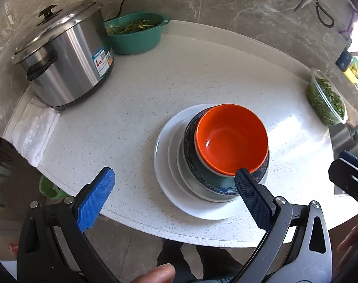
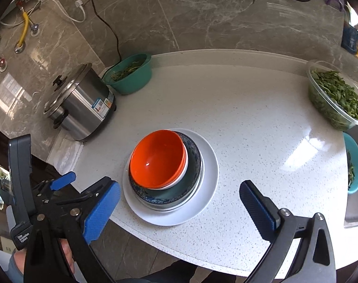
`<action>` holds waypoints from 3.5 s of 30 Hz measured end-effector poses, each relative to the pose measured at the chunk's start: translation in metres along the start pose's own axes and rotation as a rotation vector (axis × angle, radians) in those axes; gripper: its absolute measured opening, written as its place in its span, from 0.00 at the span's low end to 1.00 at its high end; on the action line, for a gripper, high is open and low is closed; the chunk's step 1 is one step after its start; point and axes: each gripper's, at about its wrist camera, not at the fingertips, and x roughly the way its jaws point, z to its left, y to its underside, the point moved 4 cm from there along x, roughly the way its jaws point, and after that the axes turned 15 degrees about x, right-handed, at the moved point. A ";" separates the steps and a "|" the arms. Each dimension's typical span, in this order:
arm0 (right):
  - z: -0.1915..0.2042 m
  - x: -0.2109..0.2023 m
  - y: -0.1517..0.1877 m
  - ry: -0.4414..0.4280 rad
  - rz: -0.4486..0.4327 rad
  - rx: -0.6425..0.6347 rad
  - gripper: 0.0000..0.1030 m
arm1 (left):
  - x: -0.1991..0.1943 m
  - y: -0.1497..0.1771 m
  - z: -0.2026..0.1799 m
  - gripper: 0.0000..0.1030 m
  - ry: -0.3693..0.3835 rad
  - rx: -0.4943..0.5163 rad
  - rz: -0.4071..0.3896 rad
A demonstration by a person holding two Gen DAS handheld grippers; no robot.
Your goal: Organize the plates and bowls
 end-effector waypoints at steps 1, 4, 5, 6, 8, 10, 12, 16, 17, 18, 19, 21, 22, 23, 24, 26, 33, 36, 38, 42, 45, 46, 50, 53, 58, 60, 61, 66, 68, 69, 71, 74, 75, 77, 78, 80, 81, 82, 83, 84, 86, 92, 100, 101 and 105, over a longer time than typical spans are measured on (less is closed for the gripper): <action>0.000 0.000 0.001 0.003 -0.002 0.003 1.00 | 0.000 0.000 0.000 1.00 0.005 -0.001 -0.003; 0.001 -0.002 0.001 0.018 -0.012 0.011 1.00 | 0.000 -0.002 0.002 1.00 -0.015 0.009 -0.005; 0.000 -0.003 0.001 0.019 -0.014 0.013 1.00 | 0.000 -0.002 0.003 1.00 -0.021 0.008 -0.005; 0.001 -0.003 0.002 0.021 -0.016 0.014 1.00 | 0.000 -0.003 0.005 1.00 -0.016 0.007 -0.007; 0.001 -0.003 0.003 0.027 -0.015 0.016 1.00 | -0.003 -0.004 0.005 1.00 -0.023 0.009 -0.018; 0.000 -0.002 0.003 0.031 -0.013 0.018 1.00 | -0.005 -0.005 0.005 1.00 -0.035 0.017 -0.020; 0.000 -0.001 0.003 0.035 -0.010 0.019 1.00 | -0.007 -0.006 0.006 1.00 -0.027 0.009 -0.027; -0.001 0.003 0.004 0.045 0.002 0.024 1.00 | -0.010 -0.009 0.008 1.00 -0.033 -0.001 -0.035; -0.002 0.004 0.004 0.048 0.008 0.027 1.00 | -0.012 -0.010 0.009 1.00 -0.033 -0.009 -0.042; -0.002 0.006 0.004 0.053 0.012 0.030 1.00 | -0.014 -0.011 0.010 1.00 -0.034 -0.017 -0.050; -0.003 0.006 0.004 0.055 0.013 0.031 1.00 | -0.015 -0.013 0.011 1.00 -0.032 -0.018 -0.058; -0.004 0.008 0.004 0.064 0.017 0.034 1.00 | -0.015 -0.016 0.009 1.00 -0.042 -0.009 -0.055; -0.004 0.009 0.003 0.069 0.021 0.035 1.00 | -0.016 -0.018 0.009 1.00 -0.043 -0.008 -0.055; -0.006 0.010 0.002 0.074 0.026 0.040 1.00 | -0.016 -0.018 0.008 1.00 -0.037 -0.008 -0.056; -0.006 0.011 0.002 0.075 0.029 0.043 1.00 | -0.016 -0.019 0.006 1.00 -0.035 -0.008 -0.057; -0.008 0.011 0.001 0.080 0.032 0.043 1.00 | -0.016 -0.021 0.005 1.00 -0.041 -0.005 -0.058; -0.009 0.011 -0.002 0.126 0.024 0.022 1.00 | -0.013 -0.026 -0.001 1.00 -0.044 0.002 -0.059; -0.008 0.010 -0.002 0.160 0.006 -0.002 1.00 | -0.011 -0.026 -0.002 1.00 -0.046 0.007 -0.051; -0.007 0.007 -0.002 0.181 -0.014 -0.022 1.00 | -0.011 -0.027 -0.003 1.00 -0.048 0.007 -0.053; -0.006 0.005 -0.005 0.190 -0.028 -0.032 1.00 | -0.009 -0.028 -0.006 1.00 -0.047 0.013 -0.052; -0.007 0.005 -0.005 0.191 -0.029 -0.031 1.00 | -0.008 -0.028 -0.007 1.00 -0.044 0.016 -0.048; -0.006 0.005 -0.005 0.192 -0.029 -0.033 1.00 | -0.007 -0.029 -0.007 1.00 -0.045 0.017 -0.047; -0.006 0.004 -0.006 0.192 -0.029 -0.033 1.00 | -0.006 -0.029 -0.008 1.00 -0.045 0.020 -0.046; -0.007 0.005 -0.005 0.193 -0.028 -0.032 1.00 | -0.005 -0.030 -0.008 1.00 -0.043 0.021 -0.043; -0.006 0.004 -0.006 0.192 -0.030 -0.032 1.00 | -0.004 -0.030 -0.007 1.00 -0.041 0.022 -0.043; -0.006 0.005 -0.006 0.192 -0.029 -0.033 1.00 | -0.004 -0.030 -0.007 1.00 -0.044 0.022 -0.044; -0.006 0.004 -0.006 0.191 -0.028 -0.033 1.00 | -0.003 -0.030 -0.007 1.00 -0.042 0.023 -0.043; -0.006 0.005 -0.007 0.192 -0.029 -0.031 1.00 | -0.003 -0.032 -0.008 1.00 -0.040 0.029 -0.043; -0.006 0.005 -0.007 0.190 -0.029 -0.031 1.00 | -0.002 -0.033 -0.007 1.00 -0.039 0.030 -0.042; -0.006 0.005 -0.007 0.191 -0.029 -0.032 1.00 | -0.001 -0.034 -0.007 1.00 -0.036 0.030 -0.042; -0.006 0.005 -0.007 0.191 -0.028 -0.032 1.00 | -0.001 -0.035 -0.007 1.00 -0.035 0.032 -0.042; -0.006 0.005 -0.007 0.191 -0.027 -0.030 1.00 | 0.000 -0.035 -0.007 1.00 -0.035 0.034 -0.042; -0.006 0.006 -0.008 0.191 -0.027 -0.031 1.00 | 0.000 -0.035 -0.008 1.00 -0.036 0.034 -0.042; -0.006 0.006 -0.008 0.190 -0.028 -0.030 1.00 | 0.000 -0.035 -0.008 1.00 -0.032 0.032 -0.042; -0.006 0.006 -0.008 0.191 -0.028 -0.031 1.00 | 0.001 -0.036 -0.008 1.00 -0.034 0.033 -0.041; -0.006 0.006 -0.008 0.191 -0.028 -0.031 1.00 | 0.001 -0.036 -0.008 1.00 -0.035 0.034 -0.040; -0.006 0.006 -0.008 0.190 -0.028 -0.031 1.00 | 0.001 -0.036 -0.008 1.00 -0.034 0.034 -0.042; -0.006 0.006 -0.008 0.190 -0.027 -0.031 1.00 | 0.001 -0.036 -0.008 1.00 -0.035 0.035 -0.042; -0.006 0.006 -0.008 0.191 -0.027 -0.031 1.00 | 0.001 -0.037 -0.008 1.00 -0.035 0.035 -0.042; -0.006 0.006 -0.008 0.191 -0.027 -0.031 1.00 | 0.001 -0.037 -0.008 1.00 -0.034 0.035 -0.043; -0.006 0.006 -0.008 0.191 -0.027 -0.031 1.00 | 0.002 -0.037 -0.008 1.00 -0.036 0.036 -0.041; -0.005 0.006 -0.007 0.190 -0.026 -0.030 1.00 | 0.002 -0.037 -0.008 1.00 -0.034 0.037 -0.040; -0.004 0.008 -0.008 0.191 -0.024 -0.031 1.00 | 0.003 -0.037 -0.006 1.00 -0.028 0.037 -0.040; -0.004 0.008 -0.007 0.191 -0.025 -0.030 1.00 | 0.003 -0.037 -0.006 1.00 -0.030 0.035 -0.040; -0.004 0.008 -0.007 0.191 -0.025 -0.029 1.00 | 0.005 -0.038 -0.005 1.00 -0.028 0.039 -0.040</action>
